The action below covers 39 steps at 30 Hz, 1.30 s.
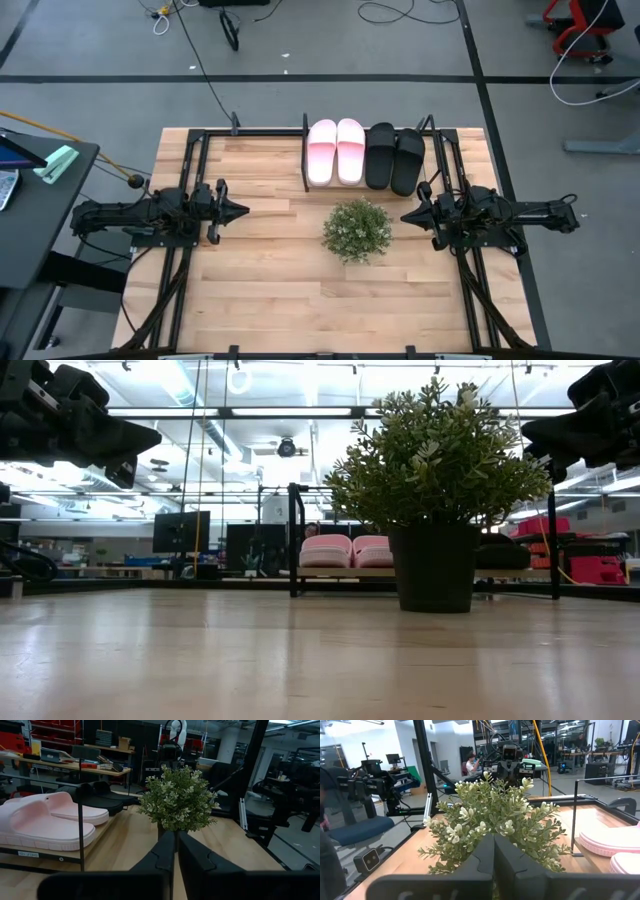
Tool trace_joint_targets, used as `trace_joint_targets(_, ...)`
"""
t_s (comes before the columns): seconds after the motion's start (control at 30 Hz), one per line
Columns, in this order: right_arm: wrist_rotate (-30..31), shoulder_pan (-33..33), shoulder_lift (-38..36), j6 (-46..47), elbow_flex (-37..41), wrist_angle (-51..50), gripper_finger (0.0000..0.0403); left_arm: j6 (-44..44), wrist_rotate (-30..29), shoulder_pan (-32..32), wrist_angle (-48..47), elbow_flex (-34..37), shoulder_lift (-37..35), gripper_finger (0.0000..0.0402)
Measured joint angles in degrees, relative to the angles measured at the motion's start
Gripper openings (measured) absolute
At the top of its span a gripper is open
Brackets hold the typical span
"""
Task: Pick and place slides into the shelf
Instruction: Return to Home Position
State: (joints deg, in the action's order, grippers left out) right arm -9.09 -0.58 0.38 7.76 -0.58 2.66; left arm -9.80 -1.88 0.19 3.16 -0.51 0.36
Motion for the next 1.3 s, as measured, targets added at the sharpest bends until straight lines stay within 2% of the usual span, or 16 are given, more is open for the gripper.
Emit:
trace_joint_targets(0.53, -0.01, 0.0, 0.01, 0.01, 0.0, 0.0, 0.0007, 0.0, 0.0, 0.0, -0.02, 0.0, -0.01, 0.004)
trace_joint_targets(1.0, -0.01, 0.0, 0.02, 0.01, 0.0, 0.0, 0.0007, 0.04, 0.01, 0.02, -0.02, 0.0, -0.02, 0.0023)
trace_joint_targets(1.3, 0.01, 0.0, 0.02, 0.01, 0.0, 0.0, 0.0007, 0.04, 0.01, 0.02, -0.02, 0.0, 0.0, 0.0035)
